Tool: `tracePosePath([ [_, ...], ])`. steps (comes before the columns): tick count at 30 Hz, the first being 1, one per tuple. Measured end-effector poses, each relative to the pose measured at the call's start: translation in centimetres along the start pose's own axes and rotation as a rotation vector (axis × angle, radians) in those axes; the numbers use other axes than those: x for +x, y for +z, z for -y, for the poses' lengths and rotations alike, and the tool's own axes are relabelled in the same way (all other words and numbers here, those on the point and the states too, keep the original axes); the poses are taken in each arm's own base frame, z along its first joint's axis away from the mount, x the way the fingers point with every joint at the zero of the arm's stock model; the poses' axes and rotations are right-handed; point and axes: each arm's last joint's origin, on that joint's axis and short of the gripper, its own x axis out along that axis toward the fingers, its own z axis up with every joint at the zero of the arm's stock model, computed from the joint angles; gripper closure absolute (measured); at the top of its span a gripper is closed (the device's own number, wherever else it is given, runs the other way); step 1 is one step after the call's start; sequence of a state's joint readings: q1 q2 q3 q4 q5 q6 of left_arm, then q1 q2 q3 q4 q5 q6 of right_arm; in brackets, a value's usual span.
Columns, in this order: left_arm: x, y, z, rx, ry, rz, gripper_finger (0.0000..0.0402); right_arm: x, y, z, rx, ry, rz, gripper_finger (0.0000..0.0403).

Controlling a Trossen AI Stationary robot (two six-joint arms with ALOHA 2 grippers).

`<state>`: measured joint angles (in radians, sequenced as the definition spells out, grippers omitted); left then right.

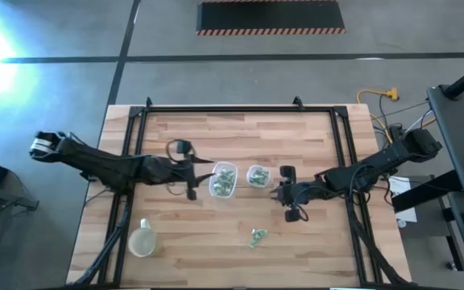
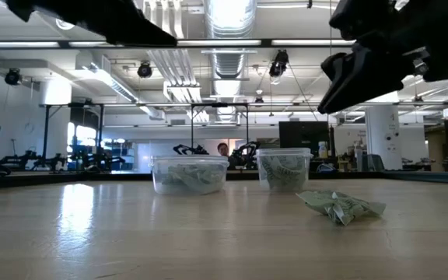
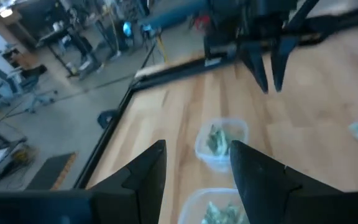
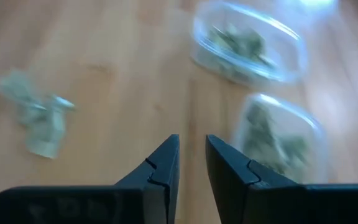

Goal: Pick and place items into bin
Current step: Put the white stevia packet into the right transparent bin

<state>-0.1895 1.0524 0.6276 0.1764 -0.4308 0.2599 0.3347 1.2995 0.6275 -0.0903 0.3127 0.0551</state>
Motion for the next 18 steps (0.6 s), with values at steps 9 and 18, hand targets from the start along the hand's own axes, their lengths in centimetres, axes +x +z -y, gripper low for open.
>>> tracePosePath([
  [9, -2.8, -1.3, -0.3, -0.099, -0.111, 0.179, 0.0239, 2.5, 0.2, -1.9, -0.076, 0.35, 0.143, 0.0335],
  [18, -2.8, -1.5, -0.1, -0.095, -0.12, 0.176, 0.0239, 6.4, -0.9, -3.6, -0.08, 0.501, 0.11, 0.0335],
])
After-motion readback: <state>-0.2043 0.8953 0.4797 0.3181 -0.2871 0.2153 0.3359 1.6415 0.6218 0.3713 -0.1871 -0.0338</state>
